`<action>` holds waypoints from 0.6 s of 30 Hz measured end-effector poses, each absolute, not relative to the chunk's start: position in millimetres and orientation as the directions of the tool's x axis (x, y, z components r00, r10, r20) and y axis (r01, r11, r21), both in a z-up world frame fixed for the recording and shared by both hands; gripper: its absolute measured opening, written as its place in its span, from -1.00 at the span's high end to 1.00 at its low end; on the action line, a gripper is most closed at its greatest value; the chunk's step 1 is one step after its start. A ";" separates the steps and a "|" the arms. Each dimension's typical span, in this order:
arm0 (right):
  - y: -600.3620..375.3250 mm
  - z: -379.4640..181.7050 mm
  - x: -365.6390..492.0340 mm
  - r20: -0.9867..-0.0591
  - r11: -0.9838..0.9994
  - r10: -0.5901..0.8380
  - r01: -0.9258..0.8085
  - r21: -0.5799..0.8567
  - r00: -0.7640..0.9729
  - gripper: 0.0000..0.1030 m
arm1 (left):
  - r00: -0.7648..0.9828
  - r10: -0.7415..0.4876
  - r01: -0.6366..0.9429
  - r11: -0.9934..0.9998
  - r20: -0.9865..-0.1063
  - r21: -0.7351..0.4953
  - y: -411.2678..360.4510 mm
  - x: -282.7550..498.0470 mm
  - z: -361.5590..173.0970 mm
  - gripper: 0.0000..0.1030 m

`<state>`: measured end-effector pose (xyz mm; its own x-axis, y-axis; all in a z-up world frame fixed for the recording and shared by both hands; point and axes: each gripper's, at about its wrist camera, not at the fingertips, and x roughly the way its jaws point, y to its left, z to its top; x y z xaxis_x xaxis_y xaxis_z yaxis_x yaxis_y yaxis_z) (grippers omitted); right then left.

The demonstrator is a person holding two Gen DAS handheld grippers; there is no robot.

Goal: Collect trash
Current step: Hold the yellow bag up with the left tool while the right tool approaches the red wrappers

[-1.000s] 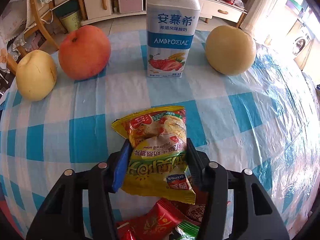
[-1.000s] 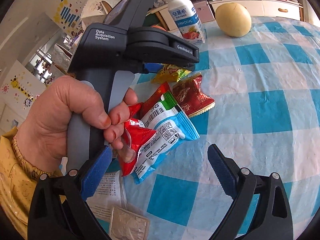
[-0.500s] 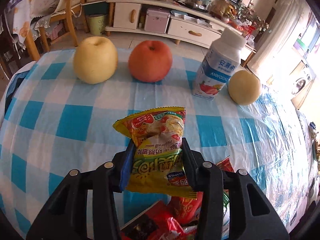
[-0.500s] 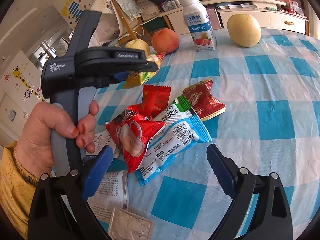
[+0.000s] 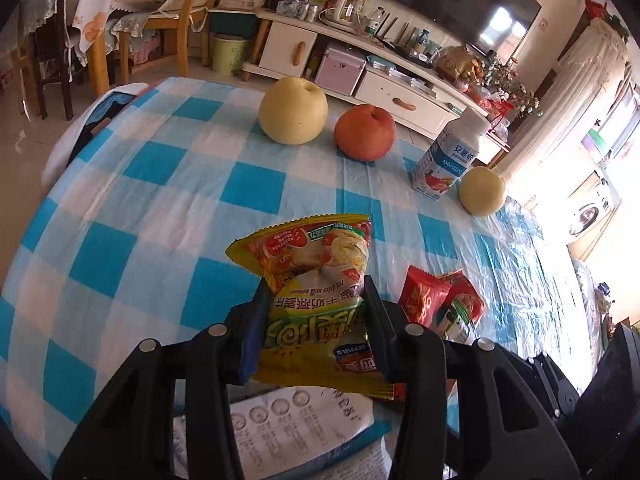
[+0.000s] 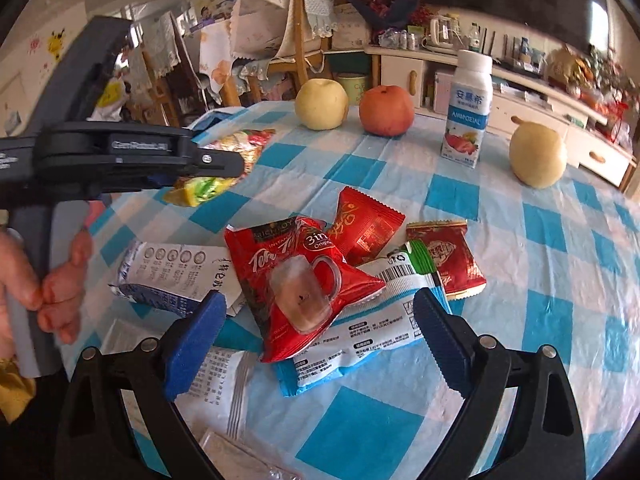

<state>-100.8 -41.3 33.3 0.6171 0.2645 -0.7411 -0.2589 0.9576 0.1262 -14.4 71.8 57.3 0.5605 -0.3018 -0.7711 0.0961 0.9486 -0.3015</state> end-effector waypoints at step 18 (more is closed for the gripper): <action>-7.8 10.0 -80.8 -0.755 0.930 0.122 -0.340 -0.141 0.644 -0.61 | 0.639 -0.295 -0.011 0.920 -0.710 -0.392 156.6 -71.0 43.3 0.11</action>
